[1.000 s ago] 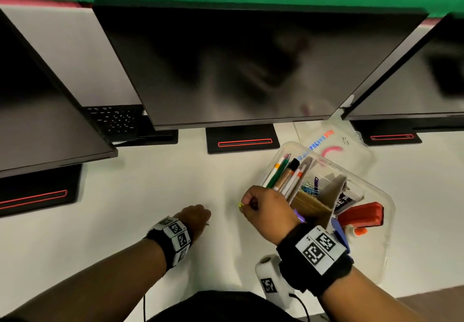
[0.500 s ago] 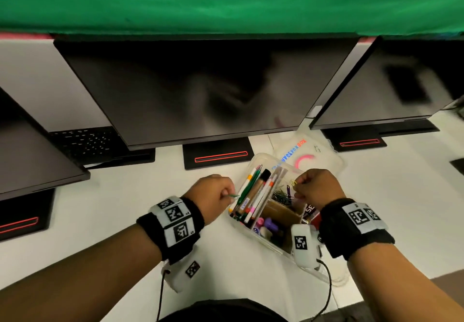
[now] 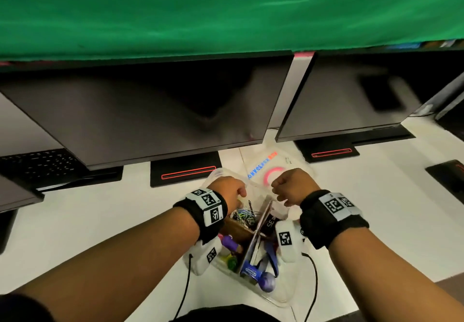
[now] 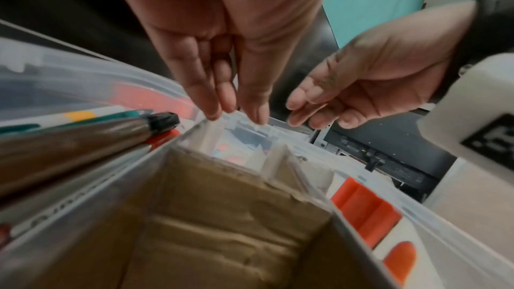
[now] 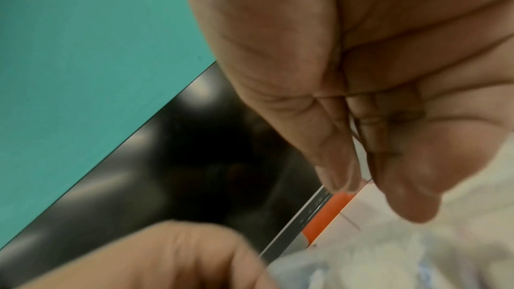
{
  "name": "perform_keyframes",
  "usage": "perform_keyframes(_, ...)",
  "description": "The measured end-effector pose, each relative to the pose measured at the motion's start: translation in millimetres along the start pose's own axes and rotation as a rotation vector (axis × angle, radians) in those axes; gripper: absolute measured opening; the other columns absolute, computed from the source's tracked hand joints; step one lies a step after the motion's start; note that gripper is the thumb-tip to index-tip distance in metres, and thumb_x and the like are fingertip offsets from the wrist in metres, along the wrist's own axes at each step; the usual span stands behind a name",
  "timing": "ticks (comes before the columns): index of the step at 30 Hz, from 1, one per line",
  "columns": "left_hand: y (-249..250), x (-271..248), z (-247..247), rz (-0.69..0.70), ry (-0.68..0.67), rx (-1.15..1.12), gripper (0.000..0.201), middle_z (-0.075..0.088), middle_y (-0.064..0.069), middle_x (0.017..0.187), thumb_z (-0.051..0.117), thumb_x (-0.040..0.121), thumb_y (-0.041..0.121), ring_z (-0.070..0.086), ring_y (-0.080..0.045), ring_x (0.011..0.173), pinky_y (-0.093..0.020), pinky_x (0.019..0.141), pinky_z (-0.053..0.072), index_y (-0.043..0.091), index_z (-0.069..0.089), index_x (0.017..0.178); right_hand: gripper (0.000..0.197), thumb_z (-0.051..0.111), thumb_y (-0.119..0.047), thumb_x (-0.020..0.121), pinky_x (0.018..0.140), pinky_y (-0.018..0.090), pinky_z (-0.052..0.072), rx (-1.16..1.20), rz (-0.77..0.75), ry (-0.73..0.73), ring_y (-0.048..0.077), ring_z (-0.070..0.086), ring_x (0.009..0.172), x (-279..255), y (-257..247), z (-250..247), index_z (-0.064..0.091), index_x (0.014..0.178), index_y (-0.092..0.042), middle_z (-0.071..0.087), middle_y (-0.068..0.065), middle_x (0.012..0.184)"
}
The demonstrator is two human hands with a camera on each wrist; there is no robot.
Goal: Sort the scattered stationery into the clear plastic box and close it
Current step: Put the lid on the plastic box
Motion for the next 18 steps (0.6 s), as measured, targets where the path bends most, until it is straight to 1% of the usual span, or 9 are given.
perform_keyframes(2, -10, 2, -8, -0.025, 0.075, 0.05, 0.023, 0.057, 0.001, 0.117, 0.064, 0.084, 0.023, 0.052, -0.019, 0.114, -0.023, 0.094, 0.039, 0.023, 0.064, 0.107, 0.006, 0.059, -0.012, 0.088, 0.055, 0.024, 0.05, 0.012, 0.036, 0.018, 0.018, 0.059, 0.059, 14, 12, -25, 0.064, 0.091, -0.012, 0.063, 0.009, 0.081)
perform_keyframes(3, -18, 3, -13, -0.061, 0.109, 0.067, 0.026, 0.055, 0.001, 0.12, 0.064, 0.083, 0.024, 0.049, -0.02, 0.118, -0.024, 0.097, 0.038, 0.023, 0.062, 0.109, 0.009, 0.059, -0.011, 0.088, 0.053, 0.023, 0.047, 0.028, 0.063, 0.027, 0.018, 0.059, 0.06, 24, 19, -39, 0.064, 0.095, -0.009, 0.063, 0.009, 0.082)
perform_keyframes(5, -36, 1, -21, -0.178, 0.125, 0.069, 0.039, 0.052, 0.0, 0.127, 0.065, 0.082, 0.025, 0.046, -0.021, 0.123, -0.029, 0.103, 0.037, 0.023, 0.055, 0.12, 0.013, 0.056, -0.007, 0.089, 0.053, 0.024, 0.045, 0.035, 0.146, 0.051, 0.022, 0.061, 0.065, 43, 38, -64, 0.064, 0.098, -0.001, 0.064, 0.012, 0.088)
perform_keyframes(7, -50, -2, -24, -0.257, 0.104, 0.027, 0.048, 0.055, 0.0, 0.128, 0.067, 0.082, 0.026, 0.05, -0.021, 0.121, -0.03, 0.103, 0.04, 0.023, 0.049, 0.126, 0.016, 0.056, -0.007, 0.089, 0.06, 0.029, 0.048, -0.021, 0.228, 0.075, 0.027, 0.063, 0.074, 59, 64, -82, 0.063, 0.1, 0.002, 0.064, 0.016, 0.097)
perform_keyframes(9, -56, -6, -24, -0.294, 0.101, -0.003, 0.049, 0.058, 0.0, 0.124, 0.067, 0.082, 0.023, 0.054, -0.02, 0.115, -0.03, 0.098, 0.044, 0.023, 0.047, 0.126, 0.017, 0.06, -0.011, 0.087, 0.072, 0.035, 0.053, -0.187, 0.28, 0.052, 0.03, 0.066, 0.083, 77, 87, -83, 0.064, 0.097, 0.001, 0.068, 0.016, 0.099)
perform_keyframes(11, -62, -9, -24, -0.324, 0.109, -0.017, 0.049, 0.056, -0.001, 0.124, 0.067, 0.081, 0.017, 0.055, -0.02, 0.113, -0.03, 0.095, 0.045, 0.025, 0.046, 0.124, 0.028, 0.065, -0.022, 0.084, 0.078, 0.033, 0.05, -0.398, 0.305, 0.009, 0.029, 0.066, 0.092, 110, 125, -77, 0.066, 0.103, -0.003, 0.069, 0.012, 0.105)
perform_keyframes(13, -75, -11, -24, -0.388, 0.119, -0.047, 0.048, 0.053, -0.003, 0.126, 0.068, 0.08, 0.012, 0.055, -0.02, 0.113, -0.03, 0.094, 0.046, 0.025, 0.046, 0.121, 0.039, 0.067, -0.031, 0.082, 0.08, 0.029, 0.047, -0.521, 0.281, 0.009, 0.027, 0.065, 0.1, 136, 139, -68, 0.064, 0.112, -0.007, 0.068, 0.009, 0.106)
perform_keyframes(15, -89, -17, -23, -0.459, 0.108, -0.071, 0.047, 0.051, -0.004, 0.128, 0.069, 0.08, 0.013, 0.055, -0.021, 0.113, -0.031, 0.096, 0.046, 0.025, 0.046, 0.12, 0.042, 0.067, -0.032, 0.082, 0.089, 0.033, 0.046, -0.49, 0.288, 0.068, 0.03, 0.06, 0.112, 127, 125, -64, 0.06, 0.116, -0.007, 0.064, 0.012, 0.117)
perform_keyframes(18, -99, -24, -17, -0.484, 0.062, -0.028, 0.035, 0.056, -0.001, 0.123, 0.062, 0.084, 0.02, 0.057, -0.02, 0.108, -0.03, 0.092, 0.048, 0.025, 0.05, 0.117, 0.039, 0.065, -0.028, 0.085, 0.099, 0.037, 0.043, -0.417, 0.295, 0.094, 0.033, 0.056, 0.117, 113, 117, -51, 0.058, 0.119, -0.01, 0.06, 0.014, 0.124)
Point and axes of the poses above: each hand's wrist, its own x-axis towards the middle knuckle, its own z-axis out of the palm, y = z × x, the point moved 7 cm from there along x, towards the middle knuckle
